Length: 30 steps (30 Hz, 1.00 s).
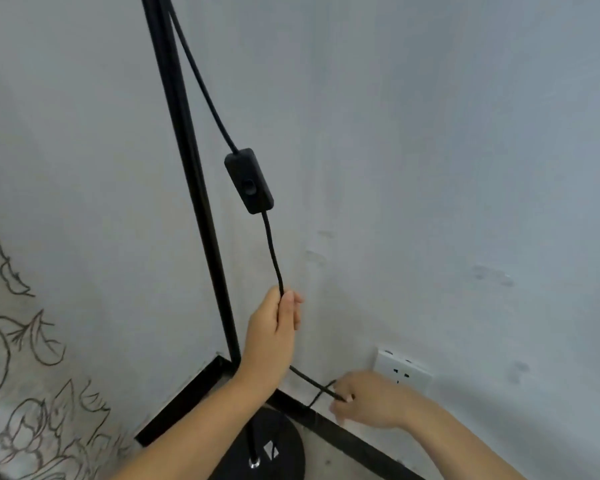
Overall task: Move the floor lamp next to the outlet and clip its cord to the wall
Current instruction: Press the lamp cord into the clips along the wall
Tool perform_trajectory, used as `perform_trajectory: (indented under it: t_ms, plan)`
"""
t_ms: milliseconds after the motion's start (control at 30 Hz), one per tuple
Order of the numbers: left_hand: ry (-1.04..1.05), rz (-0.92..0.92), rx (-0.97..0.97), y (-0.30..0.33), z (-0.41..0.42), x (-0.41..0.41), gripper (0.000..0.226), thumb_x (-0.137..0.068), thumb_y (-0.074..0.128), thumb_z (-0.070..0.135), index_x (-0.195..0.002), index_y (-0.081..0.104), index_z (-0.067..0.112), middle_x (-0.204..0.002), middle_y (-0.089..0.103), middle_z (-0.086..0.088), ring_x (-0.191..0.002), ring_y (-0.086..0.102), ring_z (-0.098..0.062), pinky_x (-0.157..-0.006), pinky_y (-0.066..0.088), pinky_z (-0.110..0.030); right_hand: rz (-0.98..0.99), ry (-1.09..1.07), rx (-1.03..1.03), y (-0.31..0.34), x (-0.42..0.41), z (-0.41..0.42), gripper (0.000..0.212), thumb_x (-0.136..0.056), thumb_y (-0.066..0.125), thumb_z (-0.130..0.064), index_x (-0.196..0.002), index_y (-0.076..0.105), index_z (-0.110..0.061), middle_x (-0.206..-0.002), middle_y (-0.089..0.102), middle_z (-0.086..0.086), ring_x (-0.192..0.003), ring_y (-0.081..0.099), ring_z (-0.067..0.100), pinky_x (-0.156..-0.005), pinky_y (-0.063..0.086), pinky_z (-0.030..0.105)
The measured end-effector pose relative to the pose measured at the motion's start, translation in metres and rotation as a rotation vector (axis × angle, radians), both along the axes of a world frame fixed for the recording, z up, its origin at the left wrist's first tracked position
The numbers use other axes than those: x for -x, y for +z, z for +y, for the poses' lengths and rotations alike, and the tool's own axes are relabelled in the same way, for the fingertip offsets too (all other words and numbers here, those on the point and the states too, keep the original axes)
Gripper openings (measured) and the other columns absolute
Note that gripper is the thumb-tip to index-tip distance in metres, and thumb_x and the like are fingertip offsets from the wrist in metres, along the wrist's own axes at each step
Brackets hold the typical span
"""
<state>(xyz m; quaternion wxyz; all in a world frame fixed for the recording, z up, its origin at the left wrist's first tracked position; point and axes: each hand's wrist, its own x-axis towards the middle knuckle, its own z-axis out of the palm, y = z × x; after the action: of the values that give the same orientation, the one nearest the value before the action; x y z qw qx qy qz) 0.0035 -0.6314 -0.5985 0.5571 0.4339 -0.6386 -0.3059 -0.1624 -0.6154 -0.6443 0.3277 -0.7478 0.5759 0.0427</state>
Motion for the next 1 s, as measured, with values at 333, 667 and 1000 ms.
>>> perform_trajectory:
  t_ms: [333, 667, 1000]
  plan:
    - [0.076, -0.174, -0.371, -0.024, -0.085, 0.011, 0.032, -0.100, 0.033, 0.023, -0.079, 0.057, 0.014, -0.076, 0.056, -0.002, -0.070, 0.054, -0.018, -0.063, 0.049, -0.025, -0.351, -0.557, 0.263, 0.067, 0.012, -0.028, 0.028, -0.092, 0.044, -0.018, -0.069, 0.058, -0.014, -0.049, 0.051, -0.001, -0.037, 0.048, 0.012, -0.039, 0.039, 0.021]
    - [-0.150, 0.505, -0.386, -0.013, -0.098, 0.016, 0.022, -0.098, 0.043, 0.009, -0.084, 0.059, 0.002, -0.064, 0.069, -0.009, -0.051, 0.068, -0.013, -0.057, 0.059, -0.024, -0.629, -0.667, 0.450, 0.065, -0.010, -0.053, 0.025, -0.089, 0.053, -0.016, -0.068, 0.067, -0.020, -0.033, 0.042, -0.011, -0.028, 0.036, 0.002, -0.040, 0.026, 0.016]
    - [-0.203, 0.512, -0.280, -0.017, -0.101, 0.022, 0.013, -0.093, 0.053, 0.010, -0.082, 0.057, 0.007, -0.060, 0.070, -0.004, -0.053, 0.069, -0.018, -0.054, 0.057, -0.024, -0.350, -0.595, 0.883, 0.097, -0.018, -0.052, 0.032, -0.090, 0.054, -0.026, -0.081, 0.069, 0.000, -0.083, 0.071, 0.018, -0.085, 0.064, 0.028, -0.071, 0.047, 0.031]
